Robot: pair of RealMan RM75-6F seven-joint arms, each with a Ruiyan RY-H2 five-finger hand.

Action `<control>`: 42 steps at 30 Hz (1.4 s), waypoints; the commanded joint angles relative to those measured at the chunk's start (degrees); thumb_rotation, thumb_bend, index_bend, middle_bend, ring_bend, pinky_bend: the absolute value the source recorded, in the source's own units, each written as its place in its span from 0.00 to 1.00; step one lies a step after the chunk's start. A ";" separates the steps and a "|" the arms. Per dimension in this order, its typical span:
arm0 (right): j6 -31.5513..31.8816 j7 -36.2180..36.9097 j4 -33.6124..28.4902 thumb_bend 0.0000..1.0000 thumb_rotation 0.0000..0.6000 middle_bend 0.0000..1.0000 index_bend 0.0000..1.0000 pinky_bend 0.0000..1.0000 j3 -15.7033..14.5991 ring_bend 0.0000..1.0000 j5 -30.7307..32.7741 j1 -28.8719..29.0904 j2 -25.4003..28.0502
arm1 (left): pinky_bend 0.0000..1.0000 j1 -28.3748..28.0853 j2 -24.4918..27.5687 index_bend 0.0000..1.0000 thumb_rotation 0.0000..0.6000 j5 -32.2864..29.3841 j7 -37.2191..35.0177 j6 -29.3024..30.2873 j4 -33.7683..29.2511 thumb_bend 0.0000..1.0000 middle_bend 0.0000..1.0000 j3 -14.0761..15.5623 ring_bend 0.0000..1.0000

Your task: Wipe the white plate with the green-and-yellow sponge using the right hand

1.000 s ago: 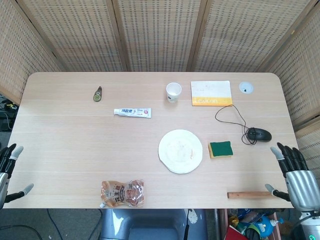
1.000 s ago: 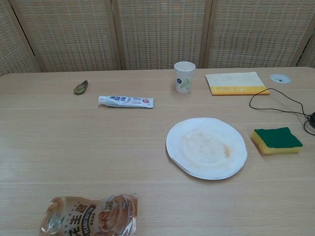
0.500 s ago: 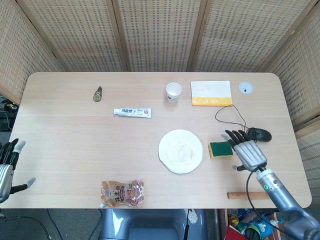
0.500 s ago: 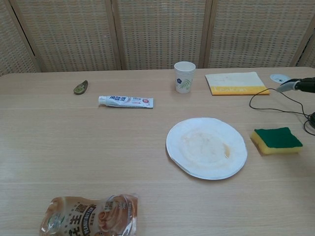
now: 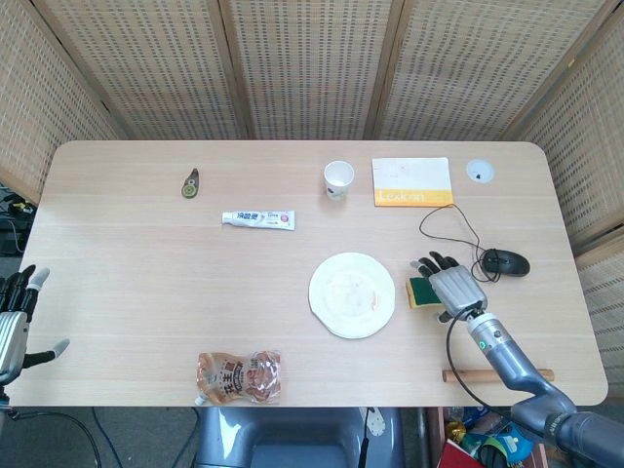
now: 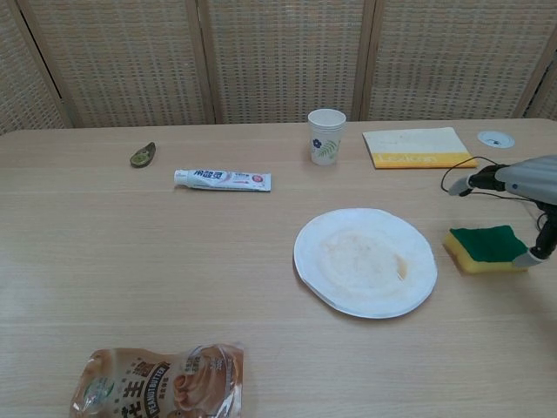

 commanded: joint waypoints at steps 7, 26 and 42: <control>-2.34 -2.75 5.18 0.00 1.00 0.22 0.17 0.31 0.35 0.14 3.63 2.67 -4.65 | 0.00 -0.41 -0.03 0.00 1.00 -1.10 0.48 -0.73 -0.12 0.00 0.00 -0.19 0.00; 1.92 3.37 17.01 0.21 1.00 0.47 0.49 0.65 -1.68 0.39 -0.11 4.25 -12.76 | 0.00 -1.17 0.08 0.00 1.00 -3.45 0.42 -1.90 0.08 0.00 0.00 -0.74 0.00; 4.71 21.83 -1.10 0.28 1.00 0.48 0.50 0.67 1.31 0.40 -4.65 6.99 -3.37 | 0.00 -1.93 0.21 0.00 1.00 -4.60 0.52 -3.46 0.05 0.00 0.00 -0.67 0.00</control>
